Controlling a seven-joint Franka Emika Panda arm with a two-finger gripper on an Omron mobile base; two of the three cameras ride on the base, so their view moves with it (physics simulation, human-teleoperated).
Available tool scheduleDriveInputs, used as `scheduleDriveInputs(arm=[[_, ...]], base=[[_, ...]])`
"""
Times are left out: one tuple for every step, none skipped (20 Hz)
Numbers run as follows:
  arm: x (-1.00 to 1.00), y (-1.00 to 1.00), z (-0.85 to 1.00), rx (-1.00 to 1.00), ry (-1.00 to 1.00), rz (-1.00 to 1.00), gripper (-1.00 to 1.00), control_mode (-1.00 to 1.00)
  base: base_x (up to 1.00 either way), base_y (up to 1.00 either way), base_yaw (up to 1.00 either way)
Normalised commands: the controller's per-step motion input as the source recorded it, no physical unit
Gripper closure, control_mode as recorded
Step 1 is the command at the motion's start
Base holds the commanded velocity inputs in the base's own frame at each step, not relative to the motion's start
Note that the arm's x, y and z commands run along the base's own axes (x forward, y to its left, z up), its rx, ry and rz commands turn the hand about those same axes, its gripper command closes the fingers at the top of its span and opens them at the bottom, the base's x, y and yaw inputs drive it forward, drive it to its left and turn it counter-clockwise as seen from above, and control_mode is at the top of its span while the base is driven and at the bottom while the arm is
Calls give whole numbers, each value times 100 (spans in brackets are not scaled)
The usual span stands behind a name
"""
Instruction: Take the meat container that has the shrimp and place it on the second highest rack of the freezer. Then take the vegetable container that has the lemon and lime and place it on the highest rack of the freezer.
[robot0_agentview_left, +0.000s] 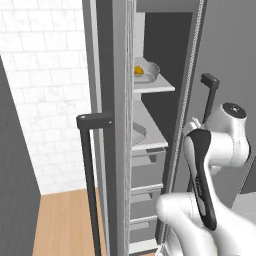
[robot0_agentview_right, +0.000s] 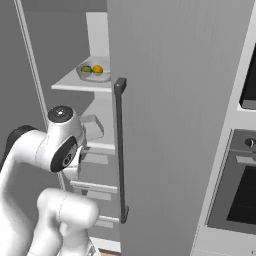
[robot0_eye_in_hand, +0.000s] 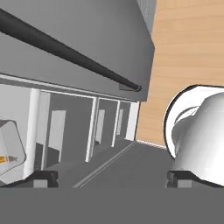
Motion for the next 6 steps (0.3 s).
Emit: scheduleDriveInputs(arm=[[-97, -34, 39, 0, 23, 1, -100, -100], [-97, -37, 40, 0, 21, 1, -100, -100], [-91, -40, 40, -1, 21, 1, -100, -100], [-87, -44, 40, 0, 23, 1, -100, -100], [-79, -43, 37, 0, 25, 1, -100, -100], [-76, -37, 34, -2, 27, 0, -100, -100]], base=[[0, 0, 0], [0, 0, 0], [0, 0, 0], [0, 0, 0], [0, 0, 0], [0, 0, 0]])
